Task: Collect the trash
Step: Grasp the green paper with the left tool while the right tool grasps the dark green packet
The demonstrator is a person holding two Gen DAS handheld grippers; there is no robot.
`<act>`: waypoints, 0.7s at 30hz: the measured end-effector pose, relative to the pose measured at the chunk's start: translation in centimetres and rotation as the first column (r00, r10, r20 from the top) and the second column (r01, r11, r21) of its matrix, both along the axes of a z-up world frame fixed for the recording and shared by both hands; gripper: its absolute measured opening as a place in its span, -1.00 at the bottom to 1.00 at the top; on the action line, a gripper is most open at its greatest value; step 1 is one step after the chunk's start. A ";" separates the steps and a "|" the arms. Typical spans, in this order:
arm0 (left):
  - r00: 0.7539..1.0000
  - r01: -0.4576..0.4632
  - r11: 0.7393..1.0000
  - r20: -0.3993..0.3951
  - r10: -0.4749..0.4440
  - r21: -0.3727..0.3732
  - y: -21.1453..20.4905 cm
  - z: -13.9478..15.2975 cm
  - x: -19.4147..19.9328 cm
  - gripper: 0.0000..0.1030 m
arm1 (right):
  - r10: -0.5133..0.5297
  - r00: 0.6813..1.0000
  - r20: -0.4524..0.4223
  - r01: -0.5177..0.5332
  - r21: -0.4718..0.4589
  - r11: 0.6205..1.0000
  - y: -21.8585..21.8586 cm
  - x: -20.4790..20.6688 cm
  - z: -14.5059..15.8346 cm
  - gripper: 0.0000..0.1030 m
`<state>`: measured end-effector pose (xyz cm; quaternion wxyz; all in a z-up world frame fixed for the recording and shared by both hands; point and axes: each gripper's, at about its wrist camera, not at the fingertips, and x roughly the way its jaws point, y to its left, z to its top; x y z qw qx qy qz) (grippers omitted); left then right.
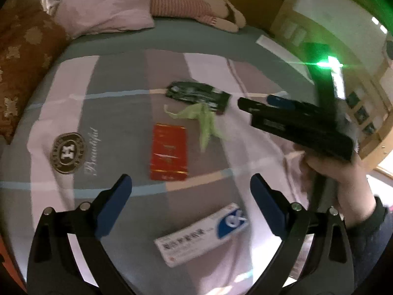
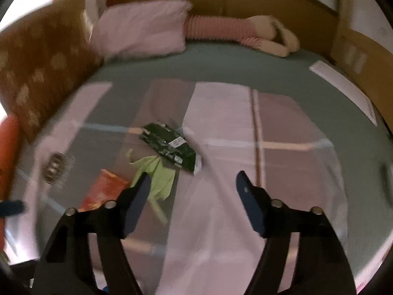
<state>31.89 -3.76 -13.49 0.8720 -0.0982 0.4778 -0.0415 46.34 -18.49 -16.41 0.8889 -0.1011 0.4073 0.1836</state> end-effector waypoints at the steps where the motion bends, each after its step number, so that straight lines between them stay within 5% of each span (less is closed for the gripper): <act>1: 1.000 -0.005 1.000 -0.004 0.005 0.011 0.4 -0.3 0.4 0.87 | 0.010 1.000 -0.008 -0.010 -0.012 1.000 0.5 1.1 -0.8 0.28; 4: 0.999 -0.022 1.000 -0.024 0.022 -0.005 1.3 -1.0 1.6 0.87 | 0.037 0.998 -0.057 -0.037 0.011 0.999 1.7 4.5 -3.2 0.04; 6: 0.999 -0.016 1.000 -0.036 0.016 0.000 1.4 -1.6 2.5 0.87 | 0.037 0.995 -0.096 -0.036 0.014 0.999 2.1 5.9 -4.3 -0.81; 7: 0.999 -0.008 1.000 -0.041 0.008 0.010 1.2 -2.0 3.2 0.87 | 0.032 0.994 -0.104 -0.028 0.034 0.999 1.8 6.1 -4.3 -0.94; 11: 0.997 0.049 0.997 -0.057 -0.046 0.057 -1.3 -3.3 6.9 0.87 | -0.082 0.996 -0.045 0.088 0.153 0.984 -2.6 4.5 -1.7 -0.98; 15: 0.991 0.095 0.994 -0.095 -0.089 0.058 -4.7 -5.0 11.5 0.87 | -0.250 0.967 -0.051 0.253 0.310 0.916 -8.5 1.4 1.8 -0.98; 18: 0.980 0.093 0.993 -0.181 -0.079 0.068 -6.8 -7.6 15.5 0.61 | -0.284 0.959 0.001 0.265 0.364 0.893 -10.5 -2.3 4.5 -0.98; 20: 0.958 0.069 0.996 -0.282 -0.048 0.062 -7.2 -10.0 17.7 0.04 | -0.286 0.958 0.033 0.253 0.375 0.892 -10.7 -4.5 6.1 -0.98; 21: 0.949 0.040 0.997 -0.315 -0.019 0.061 -7.1 -10.9 18.3 -0.04 | -0.279 0.959 0.047 0.241 0.383 0.892 -10.5 -5.6 6.8 -0.98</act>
